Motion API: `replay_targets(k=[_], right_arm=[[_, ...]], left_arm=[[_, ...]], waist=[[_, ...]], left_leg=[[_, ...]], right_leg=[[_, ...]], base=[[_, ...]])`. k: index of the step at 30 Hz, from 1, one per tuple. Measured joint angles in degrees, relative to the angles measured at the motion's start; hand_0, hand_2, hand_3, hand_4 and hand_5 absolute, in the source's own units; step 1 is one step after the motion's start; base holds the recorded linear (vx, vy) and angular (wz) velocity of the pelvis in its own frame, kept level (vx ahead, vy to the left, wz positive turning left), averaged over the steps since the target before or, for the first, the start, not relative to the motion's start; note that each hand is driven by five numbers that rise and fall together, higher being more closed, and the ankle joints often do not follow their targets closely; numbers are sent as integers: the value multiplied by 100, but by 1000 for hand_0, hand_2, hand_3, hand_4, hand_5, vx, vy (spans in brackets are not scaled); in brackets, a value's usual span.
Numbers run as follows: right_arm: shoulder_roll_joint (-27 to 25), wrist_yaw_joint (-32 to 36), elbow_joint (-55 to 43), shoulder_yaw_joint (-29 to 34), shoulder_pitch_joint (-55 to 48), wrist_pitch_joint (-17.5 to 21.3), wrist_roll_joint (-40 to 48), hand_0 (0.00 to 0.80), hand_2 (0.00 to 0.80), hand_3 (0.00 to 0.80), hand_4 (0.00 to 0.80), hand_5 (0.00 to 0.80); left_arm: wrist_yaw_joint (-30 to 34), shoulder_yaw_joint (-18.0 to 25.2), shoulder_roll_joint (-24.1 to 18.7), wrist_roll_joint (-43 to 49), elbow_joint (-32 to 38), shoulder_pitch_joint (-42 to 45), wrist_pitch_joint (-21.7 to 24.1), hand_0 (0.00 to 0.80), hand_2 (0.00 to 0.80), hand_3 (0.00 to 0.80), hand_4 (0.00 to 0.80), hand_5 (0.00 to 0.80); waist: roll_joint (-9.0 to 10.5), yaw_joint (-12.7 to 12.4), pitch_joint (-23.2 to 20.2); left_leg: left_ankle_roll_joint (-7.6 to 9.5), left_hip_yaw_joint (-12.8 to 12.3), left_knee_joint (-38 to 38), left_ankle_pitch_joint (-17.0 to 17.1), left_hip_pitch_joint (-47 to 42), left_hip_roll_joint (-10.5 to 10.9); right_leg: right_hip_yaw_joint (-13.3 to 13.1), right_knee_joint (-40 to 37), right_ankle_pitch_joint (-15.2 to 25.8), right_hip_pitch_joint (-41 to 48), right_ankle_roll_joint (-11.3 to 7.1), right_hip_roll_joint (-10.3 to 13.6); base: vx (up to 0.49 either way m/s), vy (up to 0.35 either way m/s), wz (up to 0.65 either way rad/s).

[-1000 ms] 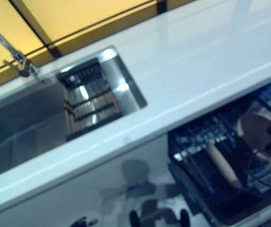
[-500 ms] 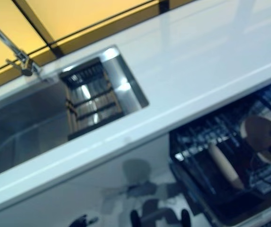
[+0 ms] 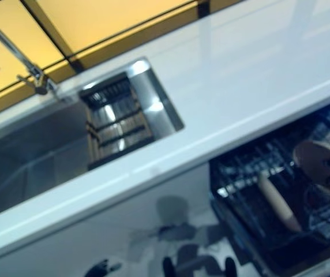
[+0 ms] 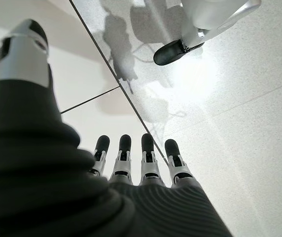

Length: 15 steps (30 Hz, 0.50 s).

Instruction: Take plates into dishwasher

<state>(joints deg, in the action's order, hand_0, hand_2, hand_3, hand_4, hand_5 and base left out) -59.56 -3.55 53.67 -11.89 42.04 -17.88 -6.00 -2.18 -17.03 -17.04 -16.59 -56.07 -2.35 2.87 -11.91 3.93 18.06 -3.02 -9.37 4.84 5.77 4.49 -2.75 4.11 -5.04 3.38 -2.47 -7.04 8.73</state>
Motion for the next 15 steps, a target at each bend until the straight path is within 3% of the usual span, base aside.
replay_targets(k=[8, 15], right_arm=[[-7, -63, 41, 18, 1, -3, 99, 0, 0, 0, 0, 0], [-292, -58, 29, 40, -1, -50, 113, 0, 0, 0, 0, 0]], left_arm=[[9, 197, 66, -701, -190, 9, -282, 0, 0, 0, 0, 0], [-17, 557, 81, -1182, -445, 17, -603, 0, 0, 0, 0, 0]], waist=[[19, 1, 10], [254, 12, 6]], left_leg=[[19, 23, 0, 13, -45, 20], [17, 20, 1, 11, -114, 5]], right_leg=[[24, 20, 11, 62, -15, 22], [15, 22, 18, 129, -13, 5]], base=[[34, -13, 2], [60, -26, 0]])
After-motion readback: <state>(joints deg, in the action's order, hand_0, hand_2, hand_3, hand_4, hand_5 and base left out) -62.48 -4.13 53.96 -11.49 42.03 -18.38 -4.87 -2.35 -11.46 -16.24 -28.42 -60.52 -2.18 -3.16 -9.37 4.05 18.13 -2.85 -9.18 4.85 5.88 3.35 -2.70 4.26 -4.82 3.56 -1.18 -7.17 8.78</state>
